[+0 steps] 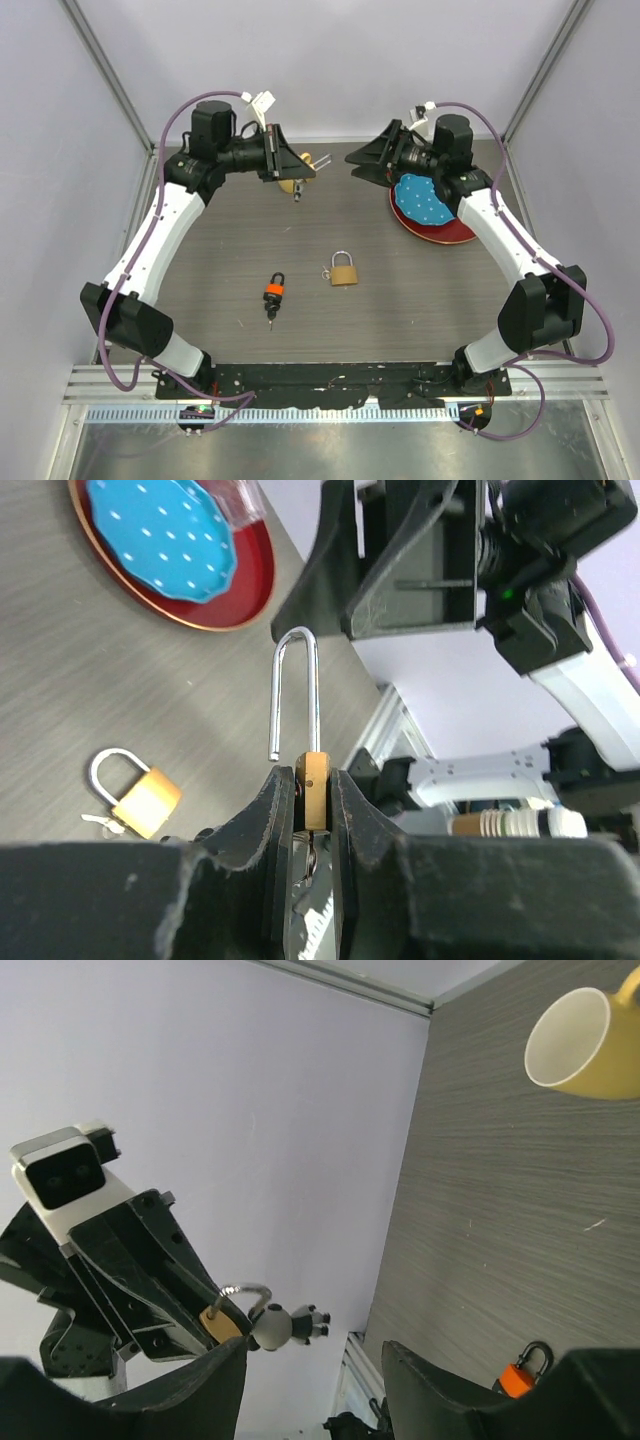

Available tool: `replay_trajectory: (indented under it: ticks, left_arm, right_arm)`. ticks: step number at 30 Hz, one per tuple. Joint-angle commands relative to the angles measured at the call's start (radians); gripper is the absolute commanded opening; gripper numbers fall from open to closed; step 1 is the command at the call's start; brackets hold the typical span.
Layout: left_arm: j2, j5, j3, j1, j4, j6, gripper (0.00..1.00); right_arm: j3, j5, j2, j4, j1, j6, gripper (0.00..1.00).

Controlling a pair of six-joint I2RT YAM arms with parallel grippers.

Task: Lock with the key
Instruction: Lock the lock.

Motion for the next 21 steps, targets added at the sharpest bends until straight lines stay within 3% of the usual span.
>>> replay_trajectory:
  ticks: [1,7,13,21]
  left_arm:
    - [-0.042,0.192,-0.012,0.000,-0.040,0.029,0.00]
    - [-0.031,0.286,-0.005,0.001,-0.085,0.048,0.00]
    - [-0.025,0.329,-0.014,0.003,-0.008,-0.015,0.00]
    - [-0.011,0.344,-0.031,0.001,0.076,-0.081,0.00]
  right_arm:
    - [0.068,-0.116,-0.031,0.037,-0.006,-0.099,0.62]
    - [0.091,-0.199,-0.048,0.039,-0.006,-0.208,0.62]
    - [0.097,-0.248,-0.062,0.096,0.017,-0.205,0.58]
    - [0.061,-0.265,-0.076,0.301,0.034,-0.021,0.49]
